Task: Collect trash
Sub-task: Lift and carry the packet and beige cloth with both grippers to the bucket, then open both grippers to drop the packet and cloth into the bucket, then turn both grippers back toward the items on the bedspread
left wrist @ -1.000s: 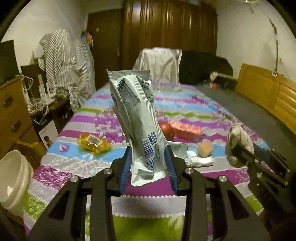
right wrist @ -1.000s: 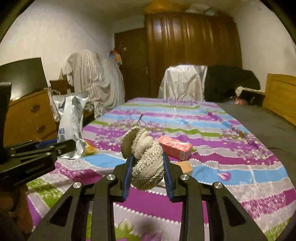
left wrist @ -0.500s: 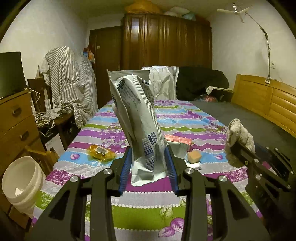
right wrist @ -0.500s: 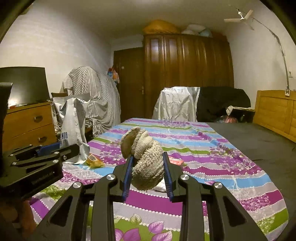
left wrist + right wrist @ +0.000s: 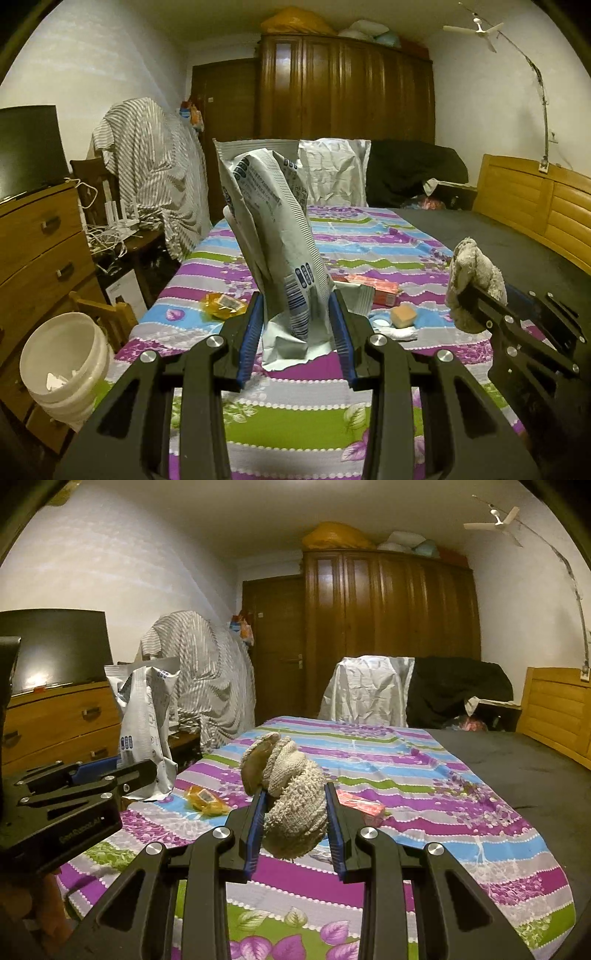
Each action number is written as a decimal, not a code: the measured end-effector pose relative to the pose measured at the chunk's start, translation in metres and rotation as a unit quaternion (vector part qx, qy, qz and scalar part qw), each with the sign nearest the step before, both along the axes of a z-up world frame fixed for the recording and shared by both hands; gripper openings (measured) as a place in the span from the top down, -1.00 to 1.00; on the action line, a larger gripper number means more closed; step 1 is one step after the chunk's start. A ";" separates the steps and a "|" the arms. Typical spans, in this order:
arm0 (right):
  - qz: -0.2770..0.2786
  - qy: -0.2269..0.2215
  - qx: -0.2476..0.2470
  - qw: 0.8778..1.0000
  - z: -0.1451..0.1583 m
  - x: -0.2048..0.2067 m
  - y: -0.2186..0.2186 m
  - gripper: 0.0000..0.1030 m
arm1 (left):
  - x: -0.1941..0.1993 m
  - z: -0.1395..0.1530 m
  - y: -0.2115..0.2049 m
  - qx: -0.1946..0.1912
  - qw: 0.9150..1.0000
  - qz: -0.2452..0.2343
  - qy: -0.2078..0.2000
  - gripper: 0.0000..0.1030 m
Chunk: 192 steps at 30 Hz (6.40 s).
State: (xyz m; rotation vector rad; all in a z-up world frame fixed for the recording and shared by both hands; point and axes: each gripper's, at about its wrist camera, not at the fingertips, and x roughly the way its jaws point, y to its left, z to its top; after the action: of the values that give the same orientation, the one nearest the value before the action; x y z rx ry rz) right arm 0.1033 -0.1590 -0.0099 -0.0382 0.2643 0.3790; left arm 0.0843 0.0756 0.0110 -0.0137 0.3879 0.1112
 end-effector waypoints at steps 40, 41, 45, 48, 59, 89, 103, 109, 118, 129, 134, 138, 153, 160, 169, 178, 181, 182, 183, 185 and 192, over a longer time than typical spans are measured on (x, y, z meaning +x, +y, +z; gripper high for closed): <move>0.263 0.019 -0.043 0.964 0.073 0.010 0.370 0.39 | -0.063 0.024 0.251 -0.018 0.970 0.243 0.016 0.32; 0.270 0.023 -0.045 0.962 0.073 0.013 0.381 0.39 | -0.064 0.023 0.257 -0.018 0.969 0.247 0.019 0.32; 0.293 0.045 -0.055 0.953 0.072 0.020 0.424 0.39 | -0.068 0.018 0.281 -0.022 0.965 0.261 0.032 0.32; 0.306 0.065 -0.062 0.948 0.065 0.026 0.453 0.39 | -0.071 0.012 0.300 -0.027 0.962 0.268 0.042 0.32; 0.344 0.157 -0.105 0.920 0.026 0.068 0.537 0.39 | -0.055 -0.020 0.361 -0.052 0.955 0.262 0.128 0.31; 0.364 0.257 -0.170 0.879 -0.051 0.107 0.616 0.38 | -0.032 -0.076 0.418 -0.107 0.934 0.244 0.237 0.31; 0.366 0.257 -0.171 0.878 -0.055 0.109 0.615 0.38 | -0.031 -0.077 0.421 -0.109 0.934 0.244 0.238 0.31; 0.370 0.257 -0.172 0.876 -0.056 0.108 0.614 0.37 | -0.031 -0.078 0.424 -0.112 0.933 0.246 0.237 0.27; 0.363 0.258 -0.156 0.882 -0.053 0.113 0.606 -0.07 | -0.033 -0.078 0.428 -0.113 0.930 0.258 0.236 -0.05; 0.357 0.260 -0.144 0.886 -0.051 0.114 0.589 -0.07 | -0.037 -0.078 0.424 -0.105 0.929 0.265 0.235 -0.05; 0.355 0.257 -0.141 0.888 -0.047 0.111 0.576 -0.07 | -0.037 -0.075 0.420 -0.103 0.930 0.265 0.232 -0.05; 0.352 0.254 -0.137 0.890 -0.042 0.112 0.566 -0.07 | -0.037 -0.073 0.415 -0.099 0.931 0.264 0.232 -0.05; 0.331 0.220 -0.084 0.914 -0.036 0.101 0.412 -0.31 | -0.020 -0.068 0.350 -0.083 0.950 0.199 0.226 -0.05; 0.248 0.218 -0.079 0.941 -0.069 0.099 0.248 -0.31 | 0.023 -0.086 0.260 -0.068 0.962 0.106 0.242 -0.05; 0.144 0.249 -0.088 0.954 -0.116 0.131 0.067 -0.31 | 0.073 -0.100 0.135 -0.036 0.965 -0.014 0.261 -0.05; 0.057 0.283 -0.045 0.956 -0.156 0.201 -0.071 -0.31 | 0.140 -0.129 0.025 -0.017 0.947 -0.130 0.292 -0.05; 0.059 0.285 -0.051 0.955 -0.167 0.232 -0.074 -0.36 | 0.157 -0.136 0.004 -0.024 0.943 -0.141 0.299 -0.05; 0.066 0.288 -0.048 0.954 -0.169 0.244 -0.069 -0.38 | 0.162 -0.138 0.000 -0.022 0.943 -0.143 0.300 -0.05; 0.071 0.291 -0.047 0.953 -0.172 0.253 -0.067 -0.39 | 0.164 -0.139 -0.002 -0.021 0.942 -0.145 0.301 -0.05; 0.095 0.302 -0.042 0.948 -0.178 0.276 -0.059 -0.40 | 0.172 -0.144 -0.006 -0.023 0.941 -0.144 0.305 -0.05; 0.162 0.302 -0.057 0.938 -0.174 0.265 -0.020 -0.41 | 0.180 -0.144 0.009 -0.048 0.943 -0.124 0.304 -0.10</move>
State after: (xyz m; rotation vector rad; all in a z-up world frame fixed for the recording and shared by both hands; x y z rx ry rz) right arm 0.3687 -0.1792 -0.1841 -0.0788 0.8971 0.7016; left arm 0.2644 0.0841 -0.1333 -0.0271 1.0094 -0.1597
